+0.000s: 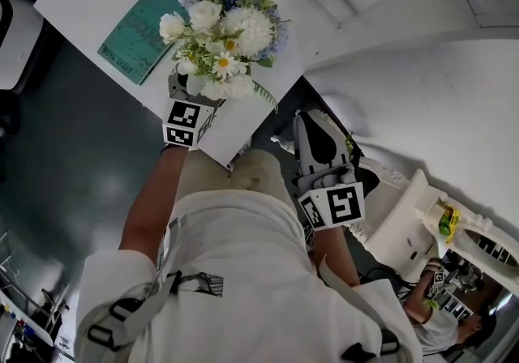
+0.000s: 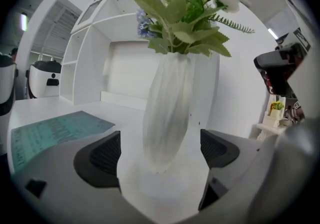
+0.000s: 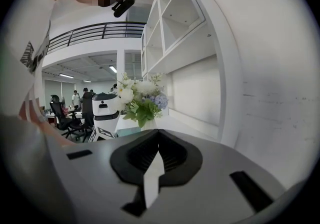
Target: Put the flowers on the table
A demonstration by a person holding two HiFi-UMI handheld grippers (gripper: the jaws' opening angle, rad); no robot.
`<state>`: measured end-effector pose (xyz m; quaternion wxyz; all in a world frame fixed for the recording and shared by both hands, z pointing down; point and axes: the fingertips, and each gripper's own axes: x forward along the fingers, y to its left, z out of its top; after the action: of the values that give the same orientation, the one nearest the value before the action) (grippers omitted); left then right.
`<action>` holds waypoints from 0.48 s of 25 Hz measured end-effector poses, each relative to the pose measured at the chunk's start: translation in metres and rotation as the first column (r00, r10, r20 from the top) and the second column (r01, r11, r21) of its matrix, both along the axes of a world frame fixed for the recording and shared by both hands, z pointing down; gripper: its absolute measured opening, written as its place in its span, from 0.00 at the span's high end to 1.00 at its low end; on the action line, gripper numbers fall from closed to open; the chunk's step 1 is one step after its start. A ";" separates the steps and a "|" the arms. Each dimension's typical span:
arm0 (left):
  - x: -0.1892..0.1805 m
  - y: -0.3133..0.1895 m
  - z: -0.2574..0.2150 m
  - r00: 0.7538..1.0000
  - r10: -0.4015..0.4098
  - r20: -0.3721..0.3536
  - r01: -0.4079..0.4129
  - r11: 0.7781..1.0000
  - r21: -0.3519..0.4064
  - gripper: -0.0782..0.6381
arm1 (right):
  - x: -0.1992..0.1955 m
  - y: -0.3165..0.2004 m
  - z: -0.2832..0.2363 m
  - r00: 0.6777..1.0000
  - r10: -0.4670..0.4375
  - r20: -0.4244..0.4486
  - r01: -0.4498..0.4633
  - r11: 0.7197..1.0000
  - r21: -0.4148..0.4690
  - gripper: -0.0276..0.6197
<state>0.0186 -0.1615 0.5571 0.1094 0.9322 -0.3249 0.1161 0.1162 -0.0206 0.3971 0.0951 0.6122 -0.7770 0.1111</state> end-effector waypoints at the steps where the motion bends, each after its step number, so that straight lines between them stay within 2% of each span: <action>1: -0.005 0.002 -0.001 1.000 -0.006 0.004 0.006 1.000 -0.011 0.22 | -0.004 0.000 -0.002 1.000 -0.005 0.002 0.005 1.000 0.002 0.94; 5: -0.022 0.012 -0.008 1.000 -0.025 0.019 0.026 0.999 -0.041 0.22 | -0.016 0.001 -0.013 1.000 -0.020 0.009 0.020 1.000 0.013 0.94; 8: -0.034 0.020 -0.018 0.999 -0.044 0.021 0.045 0.998 -0.032 0.23 | -0.023 0.001 -0.020 0.999 -0.036 0.020 0.036 0.999 0.021 0.94; 10: -0.045 0.026 -0.025 0.997 -0.069 0.031 0.070 0.997 -0.025 0.29 | -0.028 -0.001 -0.026 0.998 -0.050 0.029 0.049 0.998 0.031 0.94; 12: -0.057 0.030 -0.032 0.994 -0.102 0.043 0.103 0.994 -0.023 0.41 | -0.032 -0.003 -0.031 0.997 -0.062 0.034 0.060 0.997 0.042 0.94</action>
<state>-0.0385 -0.1319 0.5254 0.1201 0.9102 -0.3731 0.1337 0.0846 -0.0238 0.3658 0.0719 0.5879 -0.7991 0.1031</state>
